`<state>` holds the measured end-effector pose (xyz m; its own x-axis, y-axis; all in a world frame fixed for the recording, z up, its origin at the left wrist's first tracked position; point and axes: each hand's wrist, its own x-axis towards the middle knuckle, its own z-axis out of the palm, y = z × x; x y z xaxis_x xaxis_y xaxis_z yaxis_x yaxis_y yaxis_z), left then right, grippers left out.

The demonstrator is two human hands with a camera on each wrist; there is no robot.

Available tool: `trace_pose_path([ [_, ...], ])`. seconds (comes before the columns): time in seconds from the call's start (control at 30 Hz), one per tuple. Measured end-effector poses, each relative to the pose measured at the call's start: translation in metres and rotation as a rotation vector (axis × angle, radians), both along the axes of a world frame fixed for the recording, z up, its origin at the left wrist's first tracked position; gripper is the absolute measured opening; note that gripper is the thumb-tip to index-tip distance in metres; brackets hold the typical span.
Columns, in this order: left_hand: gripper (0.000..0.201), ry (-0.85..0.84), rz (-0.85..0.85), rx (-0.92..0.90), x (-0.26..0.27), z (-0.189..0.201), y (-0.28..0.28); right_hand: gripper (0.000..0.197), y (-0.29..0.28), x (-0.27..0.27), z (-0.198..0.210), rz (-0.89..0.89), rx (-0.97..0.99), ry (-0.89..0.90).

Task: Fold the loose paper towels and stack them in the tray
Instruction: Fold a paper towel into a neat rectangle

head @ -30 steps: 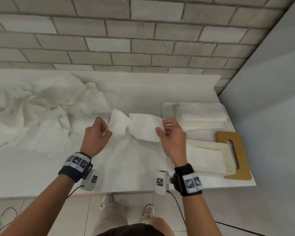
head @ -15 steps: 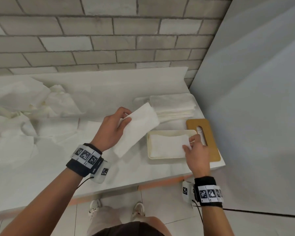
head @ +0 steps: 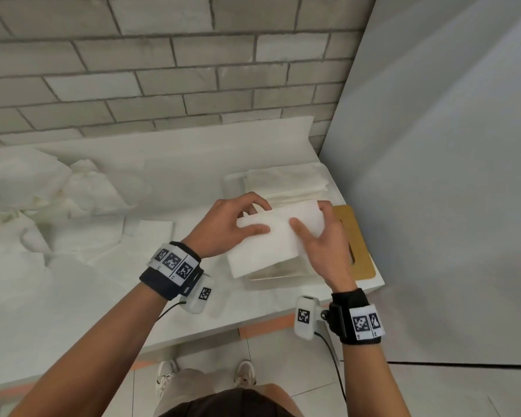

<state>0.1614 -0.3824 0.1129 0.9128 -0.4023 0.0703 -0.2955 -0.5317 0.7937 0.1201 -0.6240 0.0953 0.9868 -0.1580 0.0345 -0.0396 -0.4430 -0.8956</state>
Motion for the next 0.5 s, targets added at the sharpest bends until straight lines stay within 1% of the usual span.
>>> trace_pose_path([
  [0.07, 0.039, 0.044, 0.041, 0.059, 0.004, -0.015, 0.004, 0.05, -0.01, 0.0, -0.018, -0.076, -0.073, 0.018],
  [0.13, 0.039, 0.049, 0.077, 0.089, 0.001, -0.033, 0.003, 0.05, -0.017, -0.003, -0.032, -0.094, -0.142, 0.053],
  [0.23, 0.038, 0.03, 0.089, 0.14, -0.008, -0.06, -0.007, 0.053, -0.019, -0.008, -0.047, -0.118, -0.34, 0.128],
  [0.3, 0.038, -0.028, 0.102, 0.171, -0.014, -0.074, -0.013, 0.053, -0.016, -0.009, -0.059, -0.118, -0.463, 0.132],
  [0.4, 0.036, -0.178, 0.14, 0.144, -0.018, -0.086, -0.011, 0.057, -0.01, -0.01, -0.074, -0.091, -0.587, 0.148],
  [0.47, 0.029, -0.254, 0.189, 0.123, -0.018, -0.085, 0.004, 0.058, -0.005, -0.012, -0.072, -0.116, -0.648, 0.164],
  [0.5, 0.024, -0.267, 0.218, 0.127, -0.016, -0.086, 0.018, 0.056, 0.001, -0.012, -0.067, -0.147, -0.664, 0.144],
])
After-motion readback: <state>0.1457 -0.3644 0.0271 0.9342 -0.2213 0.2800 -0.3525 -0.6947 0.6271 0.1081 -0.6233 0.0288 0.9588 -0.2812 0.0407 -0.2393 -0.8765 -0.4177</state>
